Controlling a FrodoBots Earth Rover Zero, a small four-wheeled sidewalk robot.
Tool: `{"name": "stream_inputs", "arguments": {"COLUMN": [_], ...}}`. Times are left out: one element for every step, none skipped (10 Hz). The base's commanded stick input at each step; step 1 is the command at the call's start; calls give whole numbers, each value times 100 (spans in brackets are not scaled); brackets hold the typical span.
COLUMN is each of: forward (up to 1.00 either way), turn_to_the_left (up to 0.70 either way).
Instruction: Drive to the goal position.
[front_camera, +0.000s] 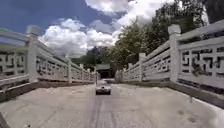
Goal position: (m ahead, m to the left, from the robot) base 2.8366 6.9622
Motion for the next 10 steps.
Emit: {"name": "stream_inputs", "arguments": {"forward": [45,45,45,45,45,45,45,45,45,45], "turn_to_the_left": [1,6,10,0,0,0,0,0,0,0]}}
